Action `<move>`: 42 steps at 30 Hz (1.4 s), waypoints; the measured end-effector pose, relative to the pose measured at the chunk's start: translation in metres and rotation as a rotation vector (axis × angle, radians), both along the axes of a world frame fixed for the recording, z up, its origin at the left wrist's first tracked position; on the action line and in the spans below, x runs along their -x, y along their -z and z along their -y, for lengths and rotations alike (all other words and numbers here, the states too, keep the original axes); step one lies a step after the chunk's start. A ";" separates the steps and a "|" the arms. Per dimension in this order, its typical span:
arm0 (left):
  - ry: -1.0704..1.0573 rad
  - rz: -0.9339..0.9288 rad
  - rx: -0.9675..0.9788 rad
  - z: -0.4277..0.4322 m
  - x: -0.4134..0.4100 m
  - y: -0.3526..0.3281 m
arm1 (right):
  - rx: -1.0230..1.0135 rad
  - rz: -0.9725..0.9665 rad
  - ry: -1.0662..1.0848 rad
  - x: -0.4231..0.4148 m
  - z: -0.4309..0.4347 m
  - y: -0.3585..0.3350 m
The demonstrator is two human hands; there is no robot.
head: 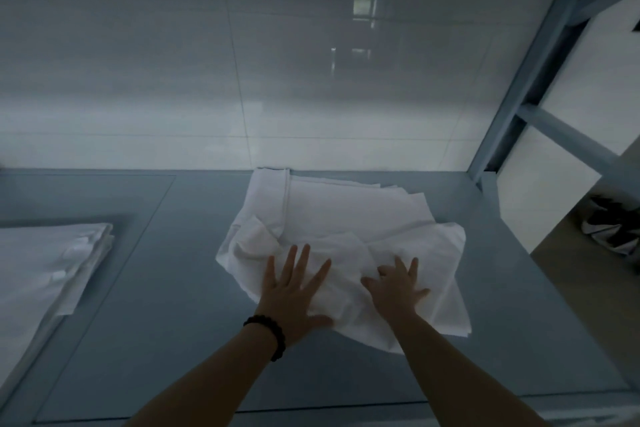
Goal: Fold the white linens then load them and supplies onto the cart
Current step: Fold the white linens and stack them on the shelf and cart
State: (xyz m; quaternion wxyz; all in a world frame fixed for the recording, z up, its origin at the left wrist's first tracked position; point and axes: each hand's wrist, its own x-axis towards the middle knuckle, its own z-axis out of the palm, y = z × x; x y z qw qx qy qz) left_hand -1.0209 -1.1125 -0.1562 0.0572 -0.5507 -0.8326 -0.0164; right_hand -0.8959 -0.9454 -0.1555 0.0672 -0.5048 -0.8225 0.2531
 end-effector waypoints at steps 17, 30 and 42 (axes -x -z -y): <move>0.341 -0.205 -0.046 0.030 -0.030 -0.156 | -0.530 -0.439 -0.221 -0.073 0.104 -0.059; -0.057 -0.246 -0.362 0.206 -0.015 -0.175 | -0.670 -0.192 -0.367 -0.086 0.126 -0.078; -0.501 -0.068 -0.104 0.308 -0.005 -0.064 | -0.546 0.072 -0.354 -0.130 0.171 -0.020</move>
